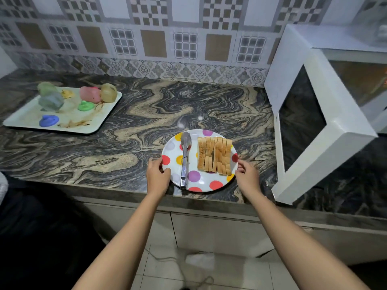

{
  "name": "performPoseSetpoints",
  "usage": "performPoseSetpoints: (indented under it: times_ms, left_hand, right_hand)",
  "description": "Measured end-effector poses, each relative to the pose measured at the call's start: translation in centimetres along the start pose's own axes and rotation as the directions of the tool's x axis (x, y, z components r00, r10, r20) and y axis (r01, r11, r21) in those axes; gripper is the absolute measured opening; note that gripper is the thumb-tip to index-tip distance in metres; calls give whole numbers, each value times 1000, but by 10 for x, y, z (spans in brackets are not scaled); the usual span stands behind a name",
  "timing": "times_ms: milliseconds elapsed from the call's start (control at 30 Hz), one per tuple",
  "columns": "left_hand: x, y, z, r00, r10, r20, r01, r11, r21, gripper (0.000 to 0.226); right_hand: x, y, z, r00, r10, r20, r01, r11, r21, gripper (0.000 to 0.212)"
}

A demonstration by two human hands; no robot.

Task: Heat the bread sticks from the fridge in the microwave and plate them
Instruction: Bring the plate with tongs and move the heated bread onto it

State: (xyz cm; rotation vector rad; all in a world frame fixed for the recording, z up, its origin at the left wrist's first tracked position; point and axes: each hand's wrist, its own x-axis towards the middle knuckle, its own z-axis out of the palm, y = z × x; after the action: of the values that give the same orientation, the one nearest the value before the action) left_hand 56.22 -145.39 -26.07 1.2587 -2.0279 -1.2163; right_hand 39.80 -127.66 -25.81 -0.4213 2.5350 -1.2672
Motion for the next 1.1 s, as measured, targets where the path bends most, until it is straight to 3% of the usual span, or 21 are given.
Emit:
performPoseSetpoints:
  times_ms: [167, 233, 300, 400, 467, 533, 600, 700, 867, 1033, 1100]
  left_hand:
    - [-41, -5, -7, 1000, -13, -19, 13, 1000, -15, 32]
    - [-59, 5, -9, 997, 0, -81, -1, 1000, -12, 30]
    - [-72, 23, -9, 987, 66, -143, -69, 998, -11, 27]
    - [-86, 64, -3, 967, 198, -162, -209, 977, -50, 21]
    - [-92, 96, 3, 956, 243, -163, -263, 958, -117, 22]
    - [-96, 133, 12, 941, 306, -143, -329, 925, -189, 22]
    - [-99, 171, 24, 927, 364, -87, -374, 890, -260, 25]
    - [-97, 222, 47, 902, 432, 12, -400, 846, -353, 26]
    - [-87, 294, 92, 814, 547, 196, -413, 781, -468, 23]
    - [-84, 327, 141, 706, 610, 359, -430, 772, -467, 20]
    - [-83, 331, 162, 665, 653, 363, -487, 747, -452, 17]
  right_hand:
    - [-36, -1, -15, 987, -15, 157, 18, 1000, -19, 39]
    - [-57, -8, -28, 981, -127, 148, 122, 992, 40, 38]
    - [-77, -19, -49, 941, -328, 86, 319, 942, 108, 36]
    - [-103, -44, -86, 810, -584, -57, 585, 798, 147, 33]
    - [-110, -62, -114, 659, -732, -175, 744, 668, 10, 34]
    - [-109, -78, -142, 486, -821, -298, 807, 553, -208, 34]
    - [-108, -92, -167, 415, -818, -399, 757, 553, -348, 31]
    - [-101, -103, -187, 474, -769, -428, 626, 636, -451, 29]
    - [-74, -81, -214, 559, -774, -296, 526, 608, -595, 28]
    - [-56, -52, -247, 504, -815, -287, 587, 566, -579, 32]
    - [-48, -37, -263, 477, -822, -310, 587, 561, -584, 30]
